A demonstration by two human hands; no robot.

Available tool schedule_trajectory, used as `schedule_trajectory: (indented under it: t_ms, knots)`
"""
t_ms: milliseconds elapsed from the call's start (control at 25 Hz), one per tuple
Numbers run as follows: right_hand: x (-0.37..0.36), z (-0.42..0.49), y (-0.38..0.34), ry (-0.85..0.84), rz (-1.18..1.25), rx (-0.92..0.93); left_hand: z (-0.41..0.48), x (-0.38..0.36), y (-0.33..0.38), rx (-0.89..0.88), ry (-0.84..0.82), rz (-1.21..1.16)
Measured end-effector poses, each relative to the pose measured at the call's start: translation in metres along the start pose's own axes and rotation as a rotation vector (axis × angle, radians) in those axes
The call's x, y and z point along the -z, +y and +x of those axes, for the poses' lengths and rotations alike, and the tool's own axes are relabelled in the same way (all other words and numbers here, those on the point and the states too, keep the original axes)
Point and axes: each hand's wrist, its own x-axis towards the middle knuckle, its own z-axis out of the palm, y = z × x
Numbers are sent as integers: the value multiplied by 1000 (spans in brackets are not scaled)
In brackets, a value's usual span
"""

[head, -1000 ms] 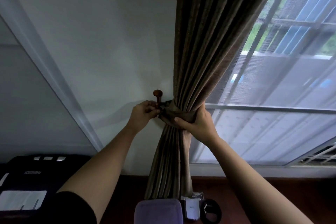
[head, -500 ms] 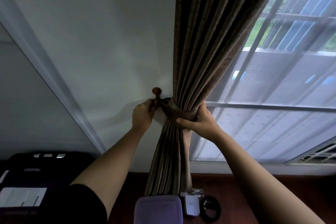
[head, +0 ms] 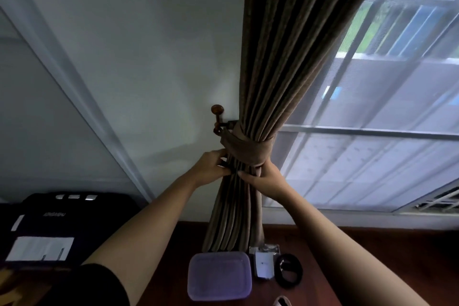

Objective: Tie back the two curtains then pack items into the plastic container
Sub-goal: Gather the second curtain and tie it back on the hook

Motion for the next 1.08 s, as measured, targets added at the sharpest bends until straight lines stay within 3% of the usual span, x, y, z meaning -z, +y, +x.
schedule_trajectory:
  t_ms: [160, 360, 560, 760, 1080]
  knots:
    - [-12, 8, -8, -150, 105, 17, -21, 6, -9, -85, 170, 117]
    - [-29, 20, -5, -150, 178, -47, -32, 15, -15, -116, 269, 166]
    - [-23, 5, 29, 25, -34, 47, -31, 0, -8, 0, 274, 125]
    - [-20, 1, 40, 49, -154, 75, -32, -18, -8, -14, 213, 150]
    - [-13, 7, 40, -135, -452, -32, -24, -24, -9, -38, 252, 356]
